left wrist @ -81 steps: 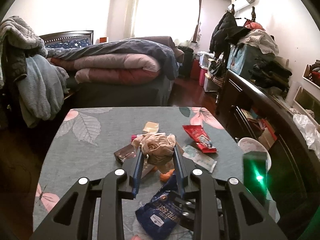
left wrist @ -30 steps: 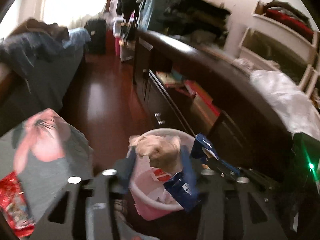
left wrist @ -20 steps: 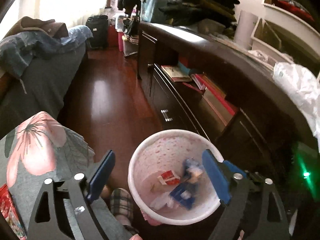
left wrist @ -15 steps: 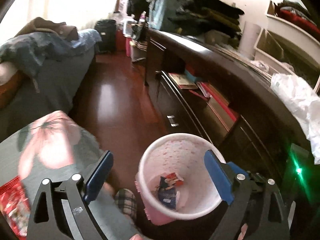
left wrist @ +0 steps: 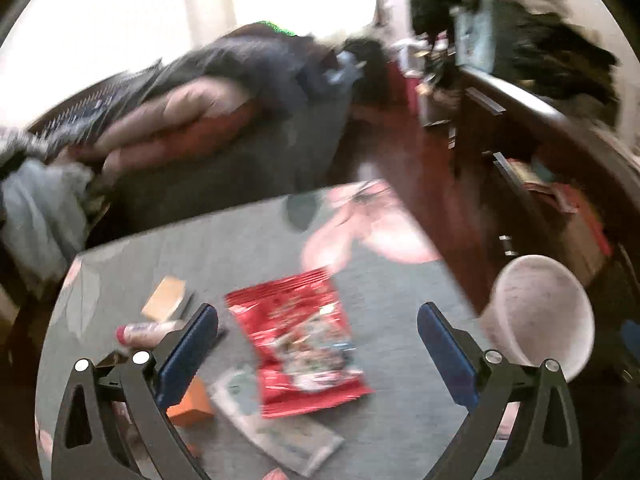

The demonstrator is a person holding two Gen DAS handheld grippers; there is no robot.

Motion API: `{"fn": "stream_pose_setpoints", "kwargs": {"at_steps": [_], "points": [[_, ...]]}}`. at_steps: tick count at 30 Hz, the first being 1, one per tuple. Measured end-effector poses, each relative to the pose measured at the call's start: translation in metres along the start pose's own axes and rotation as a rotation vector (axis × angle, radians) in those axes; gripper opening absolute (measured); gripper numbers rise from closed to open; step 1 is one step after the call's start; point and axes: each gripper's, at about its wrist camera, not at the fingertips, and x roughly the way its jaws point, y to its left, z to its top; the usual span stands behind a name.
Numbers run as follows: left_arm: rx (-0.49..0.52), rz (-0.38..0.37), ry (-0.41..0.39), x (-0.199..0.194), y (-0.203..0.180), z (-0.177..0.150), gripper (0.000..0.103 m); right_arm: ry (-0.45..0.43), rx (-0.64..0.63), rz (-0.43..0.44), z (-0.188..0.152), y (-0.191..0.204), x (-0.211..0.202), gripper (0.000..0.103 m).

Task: Collect trash
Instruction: 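Move both open tools back toward the table of trash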

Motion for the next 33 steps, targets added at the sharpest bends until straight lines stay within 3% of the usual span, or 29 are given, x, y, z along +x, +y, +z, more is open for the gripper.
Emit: {"fn": "stream_pose_setpoints", "kwargs": {"at_steps": [6,10,13,20,23,29,33], "points": [[-0.063,-0.035,0.14,0.045,0.012,0.001,0.099,-0.029,-0.082,0.061,0.004,0.042,-0.017,0.069],[-0.055,-0.038,0.18,0.064,0.006,-0.002,0.099,-0.03,-0.104,0.079,0.005,0.054,-0.023,0.07],[-0.061,-0.056,0.203,0.072,0.004,-0.005,0.078,-0.023,-0.108,0.076,0.005,0.061,-0.022,0.07],[-0.061,-0.086,0.163,0.066,0.005,-0.001,0.044,0.015,-0.068,0.075,0.003,0.066,-0.017,0.07],[-0.086,-0.12,0.14,0.056,0.016,0.001,0.037,0.029,-0.049,0.073,0.002,0.071,-0.015,0.07],[-0.153,-0.146,0.058,0.015,0.06,0.003,0.036,0.073,-0.039,0.108,-0.003,0.094,-0.007,0.07],[-0.193,-0.124,0.006,-0.015,0.104,-0.004,0.036,0.124,-0.049,0.155,-0.009,0.12,0.007,0.07]]}}
